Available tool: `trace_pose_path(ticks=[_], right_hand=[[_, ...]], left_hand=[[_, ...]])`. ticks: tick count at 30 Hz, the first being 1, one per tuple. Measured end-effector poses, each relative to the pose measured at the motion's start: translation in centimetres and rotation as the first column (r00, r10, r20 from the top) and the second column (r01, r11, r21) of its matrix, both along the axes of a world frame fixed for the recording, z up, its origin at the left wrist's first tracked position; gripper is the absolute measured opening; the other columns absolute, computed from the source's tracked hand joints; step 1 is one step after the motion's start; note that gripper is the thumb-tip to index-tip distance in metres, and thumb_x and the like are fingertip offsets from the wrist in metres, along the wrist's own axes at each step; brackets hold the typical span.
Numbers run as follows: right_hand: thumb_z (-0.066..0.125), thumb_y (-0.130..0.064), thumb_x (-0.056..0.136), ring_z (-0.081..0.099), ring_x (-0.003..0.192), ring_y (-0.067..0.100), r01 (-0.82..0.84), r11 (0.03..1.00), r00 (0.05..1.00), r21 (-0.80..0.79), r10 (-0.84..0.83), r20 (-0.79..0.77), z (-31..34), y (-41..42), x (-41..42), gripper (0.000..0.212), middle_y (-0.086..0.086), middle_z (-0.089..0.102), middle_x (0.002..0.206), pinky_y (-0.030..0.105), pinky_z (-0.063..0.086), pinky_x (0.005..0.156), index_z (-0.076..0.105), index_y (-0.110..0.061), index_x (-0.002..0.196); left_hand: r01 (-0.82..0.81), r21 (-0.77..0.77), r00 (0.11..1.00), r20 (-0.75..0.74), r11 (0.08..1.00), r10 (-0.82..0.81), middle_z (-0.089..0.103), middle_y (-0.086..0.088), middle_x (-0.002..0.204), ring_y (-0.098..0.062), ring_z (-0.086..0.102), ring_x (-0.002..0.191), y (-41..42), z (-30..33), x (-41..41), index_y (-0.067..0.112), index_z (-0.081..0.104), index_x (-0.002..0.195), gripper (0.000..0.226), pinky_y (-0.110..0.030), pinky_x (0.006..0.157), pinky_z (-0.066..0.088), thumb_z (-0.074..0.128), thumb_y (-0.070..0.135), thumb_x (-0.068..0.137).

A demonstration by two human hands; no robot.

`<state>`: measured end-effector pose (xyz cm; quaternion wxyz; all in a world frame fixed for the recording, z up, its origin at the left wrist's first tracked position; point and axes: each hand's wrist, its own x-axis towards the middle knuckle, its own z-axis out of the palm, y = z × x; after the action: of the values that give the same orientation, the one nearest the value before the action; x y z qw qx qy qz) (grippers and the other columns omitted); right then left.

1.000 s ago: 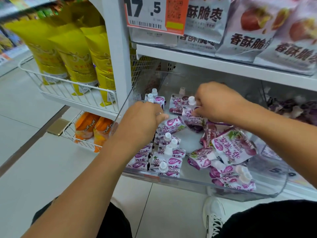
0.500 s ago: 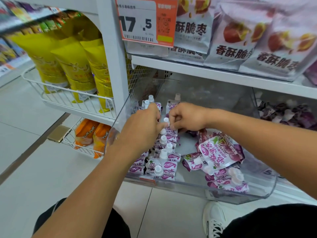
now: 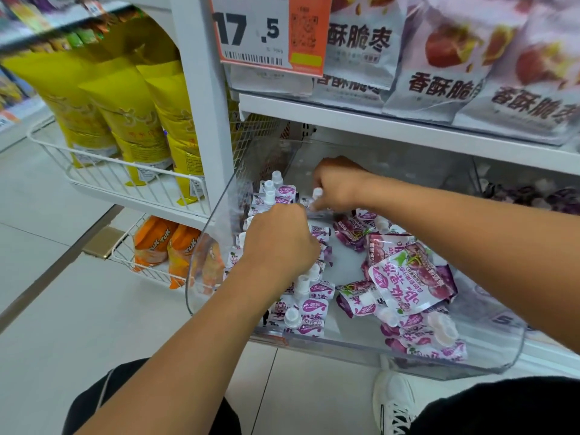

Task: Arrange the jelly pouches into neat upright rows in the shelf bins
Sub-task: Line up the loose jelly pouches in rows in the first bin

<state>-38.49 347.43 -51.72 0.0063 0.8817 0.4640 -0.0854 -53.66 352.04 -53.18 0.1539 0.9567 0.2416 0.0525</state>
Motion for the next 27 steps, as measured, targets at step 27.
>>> trace_pose_path(ticks=[27], right_hand=[[0.069,-0.05,0.085,0.049,0.056,0.02,-0.049,0.956,0.994,-0.291,0.016,-0.112,0.8,-4.9,1.0,0.043,0.002,0.054,0.064,0.028,0.042,0.055,0.06,-0.01,0.073]], left_hand=[[-0.064,-0.112,0.982,0.172,0.992,0.083,0.065,-0.009,0.11,-0.028,0.061,0.098,1.6,0.3,2.7,0.013,0.063,0.118,0.057,-0.034,0.077,0.05,0.079,0.047,0.076]])
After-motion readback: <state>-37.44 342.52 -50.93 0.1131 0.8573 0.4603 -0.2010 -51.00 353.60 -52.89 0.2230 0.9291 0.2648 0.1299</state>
